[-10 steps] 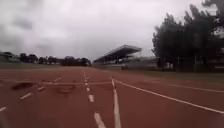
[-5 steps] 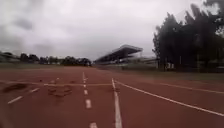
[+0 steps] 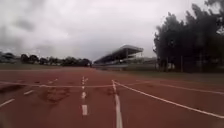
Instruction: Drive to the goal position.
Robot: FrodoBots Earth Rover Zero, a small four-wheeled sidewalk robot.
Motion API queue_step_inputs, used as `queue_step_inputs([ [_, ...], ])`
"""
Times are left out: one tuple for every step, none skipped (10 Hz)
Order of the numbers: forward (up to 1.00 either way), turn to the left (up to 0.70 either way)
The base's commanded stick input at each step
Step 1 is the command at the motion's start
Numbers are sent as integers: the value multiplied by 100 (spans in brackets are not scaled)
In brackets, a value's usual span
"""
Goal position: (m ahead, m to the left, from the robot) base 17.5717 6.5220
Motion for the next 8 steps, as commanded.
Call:
queue_step_inputs([
  [50,0],
  [50,0],
  [50,0],
  [50,0],
  [50,0],
  [50,0],
  [50,0],
  [50,0],
])
